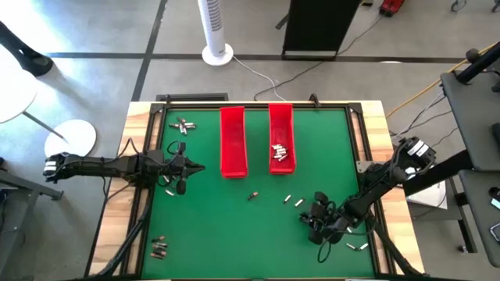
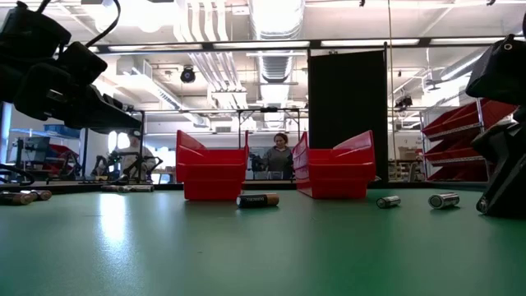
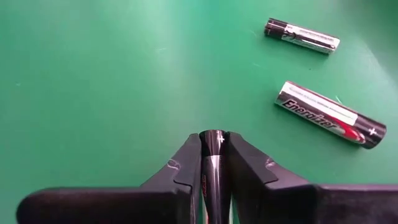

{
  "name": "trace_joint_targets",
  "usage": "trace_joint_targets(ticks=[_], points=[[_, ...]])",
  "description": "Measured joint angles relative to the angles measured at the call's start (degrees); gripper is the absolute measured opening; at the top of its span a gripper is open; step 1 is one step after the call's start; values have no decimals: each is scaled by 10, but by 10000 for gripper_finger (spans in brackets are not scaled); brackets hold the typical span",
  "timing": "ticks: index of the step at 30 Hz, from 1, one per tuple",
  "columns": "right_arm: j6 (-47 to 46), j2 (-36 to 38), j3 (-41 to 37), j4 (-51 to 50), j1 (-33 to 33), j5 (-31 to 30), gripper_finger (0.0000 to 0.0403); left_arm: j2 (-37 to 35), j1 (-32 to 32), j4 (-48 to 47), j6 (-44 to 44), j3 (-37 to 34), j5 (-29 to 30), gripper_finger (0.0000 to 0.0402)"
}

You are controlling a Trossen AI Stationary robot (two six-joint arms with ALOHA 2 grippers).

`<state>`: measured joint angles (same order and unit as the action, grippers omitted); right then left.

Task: Sort batteries
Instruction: Put the silver battery into the right red bin

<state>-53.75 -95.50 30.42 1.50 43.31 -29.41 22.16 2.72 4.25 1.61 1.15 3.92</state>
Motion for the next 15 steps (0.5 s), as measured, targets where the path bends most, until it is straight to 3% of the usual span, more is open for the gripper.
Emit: trace_joint_targets(ticks=[6,15], points=[[-20,14,27,-21,-4,-8,51,0,0,0,0,0,0,0],[169,108,148,-88,-77,-7,50,0,0,0,0,0,0,0]])
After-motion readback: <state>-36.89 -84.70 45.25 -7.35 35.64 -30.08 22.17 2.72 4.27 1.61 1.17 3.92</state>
